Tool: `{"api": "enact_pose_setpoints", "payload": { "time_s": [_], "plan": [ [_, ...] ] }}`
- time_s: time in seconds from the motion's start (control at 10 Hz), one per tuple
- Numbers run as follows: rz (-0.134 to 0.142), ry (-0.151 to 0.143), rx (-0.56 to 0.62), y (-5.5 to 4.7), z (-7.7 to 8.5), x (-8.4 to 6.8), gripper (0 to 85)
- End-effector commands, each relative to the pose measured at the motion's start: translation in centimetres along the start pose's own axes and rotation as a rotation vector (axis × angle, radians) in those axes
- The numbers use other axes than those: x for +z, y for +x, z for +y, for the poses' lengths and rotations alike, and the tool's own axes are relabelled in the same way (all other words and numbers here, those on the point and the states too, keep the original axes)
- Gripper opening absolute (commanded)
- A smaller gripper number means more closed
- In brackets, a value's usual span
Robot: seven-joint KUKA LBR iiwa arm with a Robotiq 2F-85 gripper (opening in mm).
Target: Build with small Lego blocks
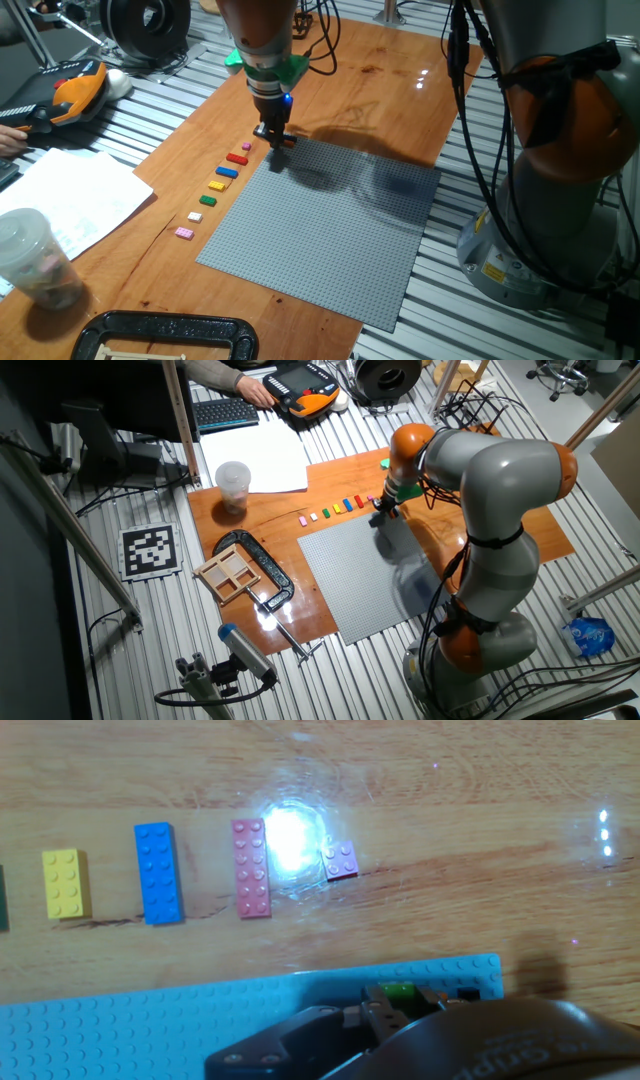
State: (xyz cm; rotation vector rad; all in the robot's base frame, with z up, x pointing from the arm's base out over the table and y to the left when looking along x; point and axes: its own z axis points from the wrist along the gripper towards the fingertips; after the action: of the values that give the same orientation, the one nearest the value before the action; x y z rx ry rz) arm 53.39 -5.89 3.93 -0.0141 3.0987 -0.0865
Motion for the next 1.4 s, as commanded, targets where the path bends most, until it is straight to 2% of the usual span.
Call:
{"api": "enact_pose_setpoints", "payload": {
  "time_s": [0.0, 0.2, 0.3, 0.5, 0.8, 1.0, 1.3],
  "plan": [
    [0.0, -0.002, -0.002, 0.0, 0.0, 0.0, 0.0],
    [-0.003, 0.0, -0.019, 0.0, 0.0, 0.0, 0.0],
    [0.004, -0.005, -0.012, 0.2, 0.0, 0.0, 0.0],
    [0.001, -0.007, -0.011, 0.8, 0.2, 0.1, 0.0],
    [0.011, -0.007, -0.017, 1.2, 0.3, 0.2, 0.0],
    [0.004, 0.001, -0.02, 1.5, 0.2, 0.5, 0.0],
    [0.003, -0.001, -0.023, 1.4, 0.0, 0.5, 0.0]
  ]
}}
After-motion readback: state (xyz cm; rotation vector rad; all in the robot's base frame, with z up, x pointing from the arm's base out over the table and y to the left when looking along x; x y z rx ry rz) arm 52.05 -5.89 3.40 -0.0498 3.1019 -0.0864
